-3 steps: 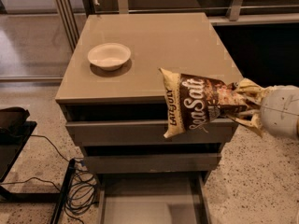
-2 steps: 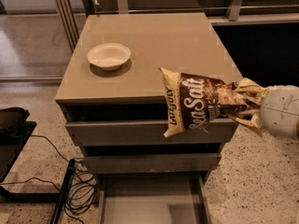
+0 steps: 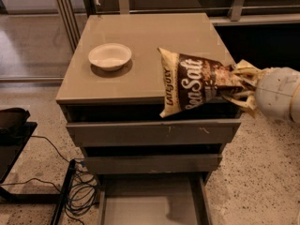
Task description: Pick brown chip bag from bottom drawer and place on counter
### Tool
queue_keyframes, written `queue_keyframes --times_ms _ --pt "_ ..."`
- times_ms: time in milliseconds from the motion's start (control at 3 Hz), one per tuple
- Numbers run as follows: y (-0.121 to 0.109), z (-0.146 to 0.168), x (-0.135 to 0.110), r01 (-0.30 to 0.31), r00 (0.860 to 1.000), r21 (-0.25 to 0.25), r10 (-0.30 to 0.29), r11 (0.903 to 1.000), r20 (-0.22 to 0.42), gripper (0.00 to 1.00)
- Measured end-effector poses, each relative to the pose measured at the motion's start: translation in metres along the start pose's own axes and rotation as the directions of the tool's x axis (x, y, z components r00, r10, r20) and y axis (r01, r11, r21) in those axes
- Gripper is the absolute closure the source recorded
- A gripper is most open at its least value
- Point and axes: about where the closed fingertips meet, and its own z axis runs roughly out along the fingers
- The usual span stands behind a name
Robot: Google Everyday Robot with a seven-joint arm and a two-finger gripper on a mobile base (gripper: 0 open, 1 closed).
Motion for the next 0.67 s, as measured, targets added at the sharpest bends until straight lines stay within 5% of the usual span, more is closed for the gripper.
queue_keyframes --times_ms 333,667 --pt "-0.048 0.036 -0.012 0.039 0.999 0.066 -0.041 0.9971 0.031 1.00" --pt "-0.086 0.073 -0.020 -0.013 0.996 0.070 0.007 0.9974 0.092 1.00"
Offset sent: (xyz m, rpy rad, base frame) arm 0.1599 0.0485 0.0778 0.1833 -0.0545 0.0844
